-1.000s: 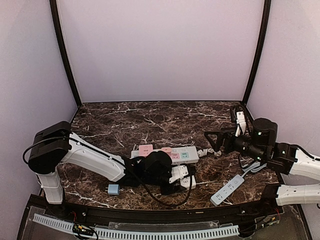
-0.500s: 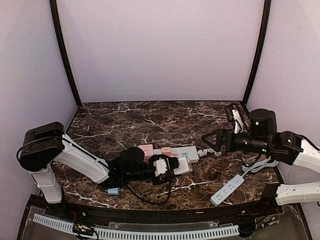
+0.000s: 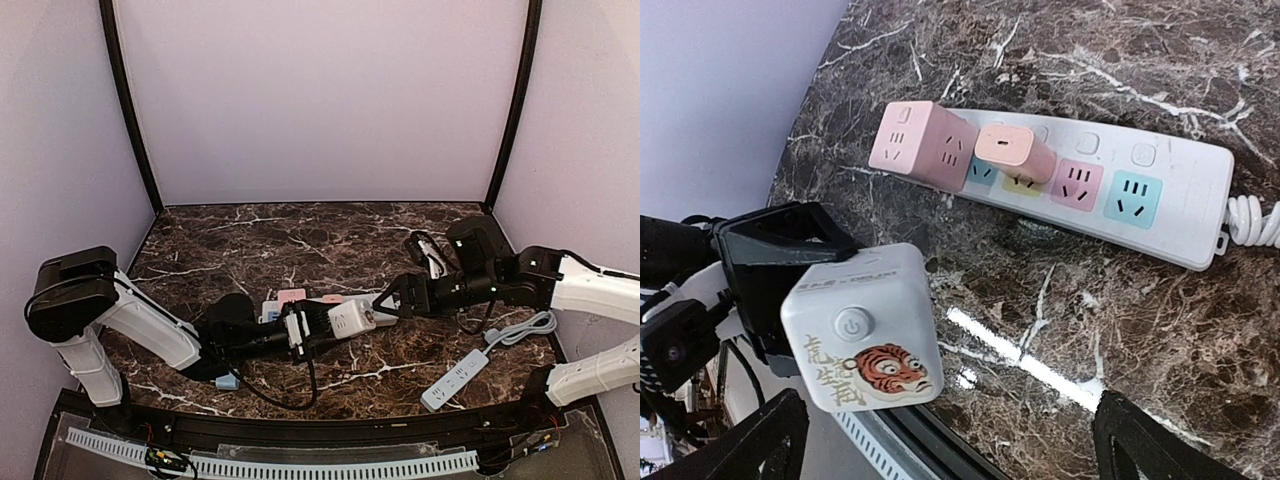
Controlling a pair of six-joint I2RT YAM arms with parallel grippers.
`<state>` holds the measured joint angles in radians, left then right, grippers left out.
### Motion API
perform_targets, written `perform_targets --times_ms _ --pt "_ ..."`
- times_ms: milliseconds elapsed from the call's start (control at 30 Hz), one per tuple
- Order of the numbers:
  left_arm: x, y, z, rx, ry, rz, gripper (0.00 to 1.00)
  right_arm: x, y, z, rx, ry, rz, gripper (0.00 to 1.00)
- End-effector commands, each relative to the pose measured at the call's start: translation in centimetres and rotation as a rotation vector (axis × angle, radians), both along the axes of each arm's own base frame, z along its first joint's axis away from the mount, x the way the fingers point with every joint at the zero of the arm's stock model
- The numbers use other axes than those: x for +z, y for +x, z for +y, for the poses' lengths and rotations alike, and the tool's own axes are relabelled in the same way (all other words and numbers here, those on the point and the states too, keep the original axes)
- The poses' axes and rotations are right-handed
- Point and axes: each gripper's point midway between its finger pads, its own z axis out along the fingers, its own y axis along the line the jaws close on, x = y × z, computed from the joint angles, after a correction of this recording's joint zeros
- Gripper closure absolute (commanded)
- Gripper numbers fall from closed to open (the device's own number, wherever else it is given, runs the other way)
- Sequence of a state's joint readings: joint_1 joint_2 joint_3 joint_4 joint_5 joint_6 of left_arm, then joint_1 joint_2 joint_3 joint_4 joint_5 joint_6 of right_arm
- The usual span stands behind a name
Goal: Insert the plug
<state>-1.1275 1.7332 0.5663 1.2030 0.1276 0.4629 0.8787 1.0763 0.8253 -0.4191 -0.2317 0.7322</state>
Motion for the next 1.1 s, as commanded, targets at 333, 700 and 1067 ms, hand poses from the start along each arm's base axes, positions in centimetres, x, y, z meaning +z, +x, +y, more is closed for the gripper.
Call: perform_targets --times_ms 333,700,1067 --pt "4.1 -0.5 0.7 -0.032 -0.136 -0.030 0.72 1.7 -1.5 6.4 0.167 0.063 0.012 0.05" --pt "4.1 -0.5 0.5 -0.035 -0.133 -0.031 0.72 1.3 -1.9 8.1 0.213 0.070 0.039 0.31" --pt "3.9 -0.3 0.4 -0.027 -0.128 -0.028 0.67 1.0 -1.9 9.0 0.229 0.056 0.036 0.73"
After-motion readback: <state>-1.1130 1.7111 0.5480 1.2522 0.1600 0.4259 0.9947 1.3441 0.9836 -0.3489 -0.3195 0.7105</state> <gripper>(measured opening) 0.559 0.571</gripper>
